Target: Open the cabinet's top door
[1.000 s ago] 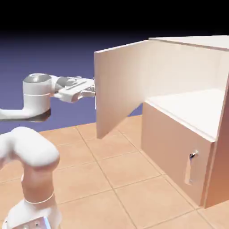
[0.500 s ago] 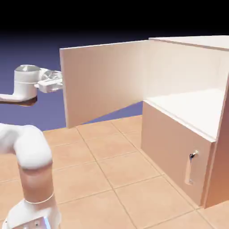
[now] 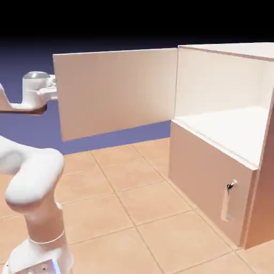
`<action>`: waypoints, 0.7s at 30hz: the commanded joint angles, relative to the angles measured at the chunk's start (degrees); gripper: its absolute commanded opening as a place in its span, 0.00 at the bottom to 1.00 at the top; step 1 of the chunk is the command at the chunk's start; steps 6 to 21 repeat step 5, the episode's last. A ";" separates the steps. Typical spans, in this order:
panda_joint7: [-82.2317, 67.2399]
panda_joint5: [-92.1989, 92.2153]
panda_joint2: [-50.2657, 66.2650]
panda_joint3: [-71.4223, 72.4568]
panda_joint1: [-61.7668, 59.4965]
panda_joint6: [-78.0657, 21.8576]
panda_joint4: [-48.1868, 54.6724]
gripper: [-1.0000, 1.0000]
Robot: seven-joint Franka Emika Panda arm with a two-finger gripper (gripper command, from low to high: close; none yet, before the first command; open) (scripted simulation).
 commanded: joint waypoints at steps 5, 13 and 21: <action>-2.60 1.35 -2.57 3.56 -8.61 -5.93 10.11 0.00; -2.60 1.35 -2.57 3.56 -8.61 -5.93 10.11 0.00; -2.60 1.35 -2.57 3.56 -8.61 -5.93 10.11 0.00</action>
